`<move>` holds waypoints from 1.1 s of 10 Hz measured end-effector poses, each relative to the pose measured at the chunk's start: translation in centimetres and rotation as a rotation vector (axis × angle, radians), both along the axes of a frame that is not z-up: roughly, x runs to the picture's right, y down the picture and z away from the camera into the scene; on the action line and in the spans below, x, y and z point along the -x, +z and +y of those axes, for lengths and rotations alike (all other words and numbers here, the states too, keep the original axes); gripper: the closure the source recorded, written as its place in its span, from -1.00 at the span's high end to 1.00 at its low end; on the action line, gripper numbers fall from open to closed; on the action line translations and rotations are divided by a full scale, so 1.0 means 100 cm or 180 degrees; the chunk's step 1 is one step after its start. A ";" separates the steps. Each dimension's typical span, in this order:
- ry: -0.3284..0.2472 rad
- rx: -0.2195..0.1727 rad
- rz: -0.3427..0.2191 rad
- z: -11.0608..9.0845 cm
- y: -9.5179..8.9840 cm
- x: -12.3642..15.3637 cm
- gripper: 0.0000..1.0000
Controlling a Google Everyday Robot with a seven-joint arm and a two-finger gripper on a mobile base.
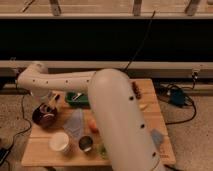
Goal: Wipe purple bowl with eraser
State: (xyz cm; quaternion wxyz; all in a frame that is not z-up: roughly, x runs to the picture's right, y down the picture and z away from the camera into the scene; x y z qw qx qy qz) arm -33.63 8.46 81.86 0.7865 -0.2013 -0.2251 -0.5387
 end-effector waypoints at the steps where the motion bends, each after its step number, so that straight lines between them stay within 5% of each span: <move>1: -0.0036 0.0018 -0.0062 -0.001 0.008 0.013 -1.00; 6: -0.0196 0.0162 -0.0302 0.016 0.010 0.042 -1.00; 11: -0.0157 0.0300 -0.0157 0.057 -0.016 0.011 -1.00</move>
